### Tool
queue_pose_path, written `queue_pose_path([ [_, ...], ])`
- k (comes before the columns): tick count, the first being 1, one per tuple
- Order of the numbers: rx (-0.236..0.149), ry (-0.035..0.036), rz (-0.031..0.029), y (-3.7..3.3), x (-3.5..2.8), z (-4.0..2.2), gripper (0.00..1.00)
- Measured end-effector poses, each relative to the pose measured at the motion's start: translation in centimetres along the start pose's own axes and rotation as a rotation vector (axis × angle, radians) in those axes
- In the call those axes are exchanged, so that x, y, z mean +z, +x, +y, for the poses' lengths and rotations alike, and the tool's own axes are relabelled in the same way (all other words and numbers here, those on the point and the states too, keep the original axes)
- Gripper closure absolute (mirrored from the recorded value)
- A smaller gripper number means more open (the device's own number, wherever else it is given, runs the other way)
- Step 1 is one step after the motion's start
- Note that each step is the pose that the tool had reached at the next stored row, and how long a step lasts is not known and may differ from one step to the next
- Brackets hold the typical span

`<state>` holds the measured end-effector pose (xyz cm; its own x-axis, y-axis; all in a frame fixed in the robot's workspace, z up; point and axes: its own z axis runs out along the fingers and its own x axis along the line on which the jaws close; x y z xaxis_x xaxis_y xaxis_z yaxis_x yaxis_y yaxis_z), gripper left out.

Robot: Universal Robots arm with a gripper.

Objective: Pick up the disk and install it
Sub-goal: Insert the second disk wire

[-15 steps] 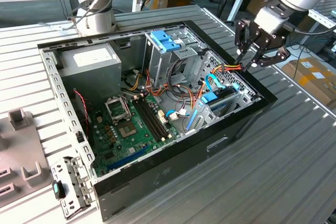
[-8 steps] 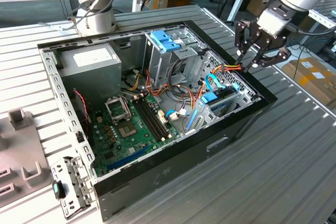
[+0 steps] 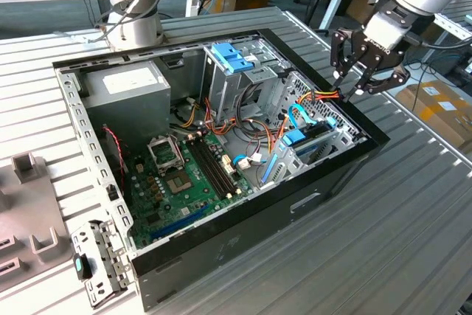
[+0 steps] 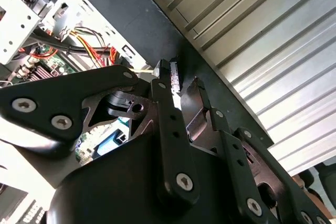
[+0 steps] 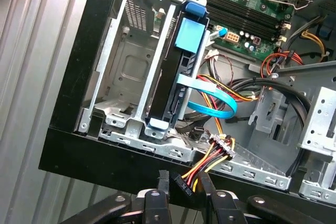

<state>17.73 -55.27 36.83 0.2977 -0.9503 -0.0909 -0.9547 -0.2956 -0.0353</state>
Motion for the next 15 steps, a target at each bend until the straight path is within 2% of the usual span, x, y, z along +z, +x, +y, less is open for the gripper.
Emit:
queue_pose_path([
  [1, -0.01, -0.001, -0.0004, 0.0, 0.0, 0.0, 0.64],
  [5, -0.164, -0.0149, -0.0059, 0.0, 0.02, 0.0, 0.64],
  [6, -0.191, -0.0174, -0.0069, 0.0, 0.03, 0.0, 0.64],
  [12, -0.289, -0.0263, -0.0103, 0.03, 0.05, -0.1, 0.64],
  [15, -0.308, -0.028, -0.011, 0.01, 0.07, -0.27, 0.64],
])
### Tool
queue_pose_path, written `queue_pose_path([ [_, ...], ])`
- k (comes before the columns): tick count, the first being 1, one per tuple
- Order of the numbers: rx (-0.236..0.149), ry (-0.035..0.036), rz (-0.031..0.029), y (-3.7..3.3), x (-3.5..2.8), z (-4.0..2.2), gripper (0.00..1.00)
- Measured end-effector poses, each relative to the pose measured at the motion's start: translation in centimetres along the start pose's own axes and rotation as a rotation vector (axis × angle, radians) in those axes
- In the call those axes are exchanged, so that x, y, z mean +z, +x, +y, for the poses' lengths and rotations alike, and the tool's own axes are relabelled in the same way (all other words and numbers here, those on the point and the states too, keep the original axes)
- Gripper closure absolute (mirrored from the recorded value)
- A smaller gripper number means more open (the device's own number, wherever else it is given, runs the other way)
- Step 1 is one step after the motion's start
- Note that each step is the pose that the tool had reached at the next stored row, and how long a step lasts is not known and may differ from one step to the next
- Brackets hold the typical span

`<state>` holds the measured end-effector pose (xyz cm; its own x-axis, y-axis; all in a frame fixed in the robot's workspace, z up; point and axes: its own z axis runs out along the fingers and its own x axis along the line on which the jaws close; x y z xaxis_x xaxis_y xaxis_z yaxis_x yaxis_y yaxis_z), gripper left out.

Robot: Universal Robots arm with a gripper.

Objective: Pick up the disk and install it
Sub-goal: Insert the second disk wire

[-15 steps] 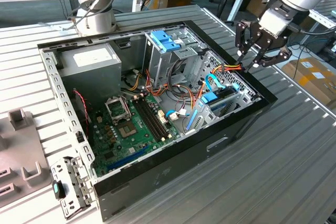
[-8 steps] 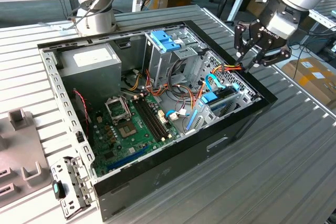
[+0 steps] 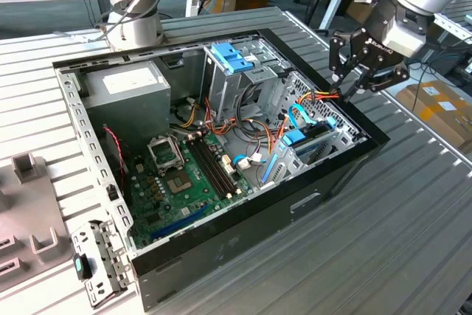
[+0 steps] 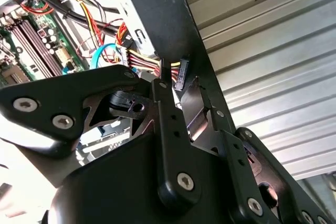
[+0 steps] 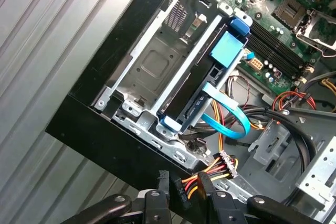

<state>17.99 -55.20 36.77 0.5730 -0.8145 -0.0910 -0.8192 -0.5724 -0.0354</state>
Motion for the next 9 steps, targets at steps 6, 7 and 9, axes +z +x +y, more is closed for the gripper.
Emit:
queue_pose_path([
  [6, -0.002, -0.0003, 0.0, -0.08, 0.01, -0.23, 0.64],
  [7, -0.005, -0.0005, -0.0002, -0.05, 0.02, -0.4, 0.64],
  [9, -0.042, -0.0041, -0.0013, 0.01, 0.09, -0.56, 0.64],
])
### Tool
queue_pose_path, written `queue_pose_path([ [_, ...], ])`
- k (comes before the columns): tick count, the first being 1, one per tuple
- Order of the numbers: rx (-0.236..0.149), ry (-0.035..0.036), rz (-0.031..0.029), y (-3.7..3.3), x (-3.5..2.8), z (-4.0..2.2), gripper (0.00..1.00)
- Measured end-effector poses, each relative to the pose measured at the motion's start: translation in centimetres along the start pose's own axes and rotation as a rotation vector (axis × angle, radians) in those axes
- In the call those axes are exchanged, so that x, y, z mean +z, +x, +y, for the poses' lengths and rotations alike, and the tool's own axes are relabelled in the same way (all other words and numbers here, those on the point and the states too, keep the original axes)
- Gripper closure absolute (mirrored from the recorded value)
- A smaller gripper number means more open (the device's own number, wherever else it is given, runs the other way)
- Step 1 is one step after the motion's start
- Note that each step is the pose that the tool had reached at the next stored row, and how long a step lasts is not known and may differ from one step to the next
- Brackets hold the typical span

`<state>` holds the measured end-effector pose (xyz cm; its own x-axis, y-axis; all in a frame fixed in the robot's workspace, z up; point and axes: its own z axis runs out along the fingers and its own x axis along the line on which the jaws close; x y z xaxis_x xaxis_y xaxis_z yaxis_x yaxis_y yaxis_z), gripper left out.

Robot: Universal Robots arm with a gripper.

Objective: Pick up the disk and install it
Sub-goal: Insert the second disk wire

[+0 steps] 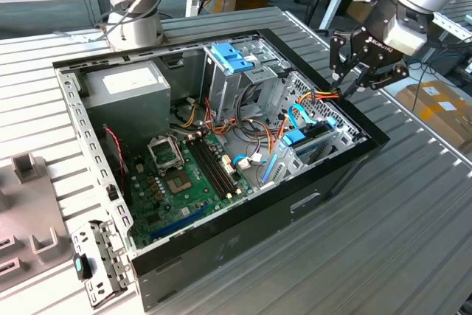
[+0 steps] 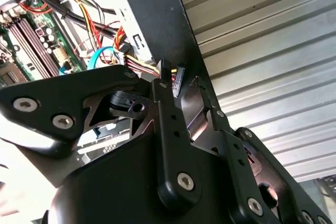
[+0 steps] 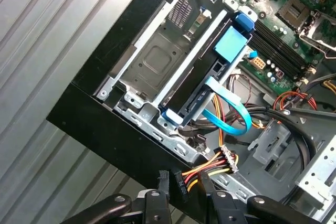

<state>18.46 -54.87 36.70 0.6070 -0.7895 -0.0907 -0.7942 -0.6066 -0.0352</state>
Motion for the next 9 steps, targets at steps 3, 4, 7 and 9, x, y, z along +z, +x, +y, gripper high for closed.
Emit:
queue_pose_path([
  [3, -0.073, -0.0079, -0.0009, 0.02, 0.13, 0.0, 0.64],
  [4, -0.092, -0.0101, -0.001, 0.02, 0.15, 0.0, 0.64],
  [7, -0.151, -0.0164, -0.002, 0.03, 0.2, 0.0, 0.64],
  [9, -0.188, -0.0211, -0.0016, 0.04, 0.26, -0.01, 0.64],
])
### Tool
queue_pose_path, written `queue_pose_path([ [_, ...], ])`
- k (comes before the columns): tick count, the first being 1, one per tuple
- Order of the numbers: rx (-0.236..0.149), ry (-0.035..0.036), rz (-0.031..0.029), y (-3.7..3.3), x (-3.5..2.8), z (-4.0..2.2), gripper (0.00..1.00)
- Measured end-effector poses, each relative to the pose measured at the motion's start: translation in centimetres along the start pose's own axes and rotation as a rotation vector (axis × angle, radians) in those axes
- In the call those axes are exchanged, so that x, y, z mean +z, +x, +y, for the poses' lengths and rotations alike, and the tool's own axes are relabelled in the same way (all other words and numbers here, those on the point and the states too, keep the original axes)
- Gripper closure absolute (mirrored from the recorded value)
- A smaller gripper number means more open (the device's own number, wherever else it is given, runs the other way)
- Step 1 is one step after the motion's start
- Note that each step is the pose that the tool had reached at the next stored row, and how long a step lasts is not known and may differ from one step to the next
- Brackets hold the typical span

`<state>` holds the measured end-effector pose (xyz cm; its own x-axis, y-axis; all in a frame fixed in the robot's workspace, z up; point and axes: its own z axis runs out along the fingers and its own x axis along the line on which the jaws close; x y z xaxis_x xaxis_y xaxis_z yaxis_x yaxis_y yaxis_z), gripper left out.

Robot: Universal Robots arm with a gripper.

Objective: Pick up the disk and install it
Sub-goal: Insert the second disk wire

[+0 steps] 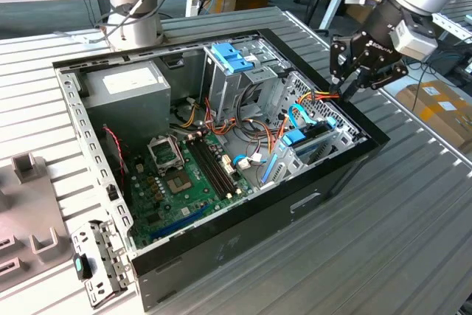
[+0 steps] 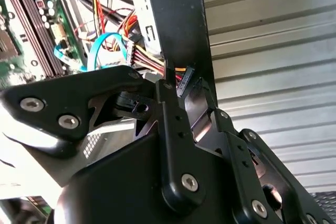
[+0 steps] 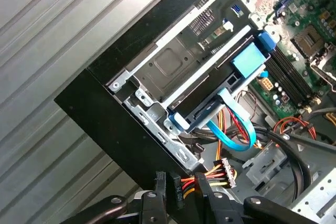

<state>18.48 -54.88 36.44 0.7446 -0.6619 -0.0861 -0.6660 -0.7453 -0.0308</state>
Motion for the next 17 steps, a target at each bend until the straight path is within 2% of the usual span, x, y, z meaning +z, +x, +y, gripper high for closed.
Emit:
queue_pose_path([
  [6, -0.087, -0.0085, -0.0017, 0.11, 0.03, -0.13, 0.64],
  [11, -0.093, -0.0099, -0.0012, 0.12, 0.03, -0.16, 0.64],
  [15, -0.093, -0.0108, -0.0004, 0.08, -0.22, -0.19, 0.64],
  [17, -0.093, -0.0109, -0.0004, -0.16, -0.2, -0.46, 0.64],
])
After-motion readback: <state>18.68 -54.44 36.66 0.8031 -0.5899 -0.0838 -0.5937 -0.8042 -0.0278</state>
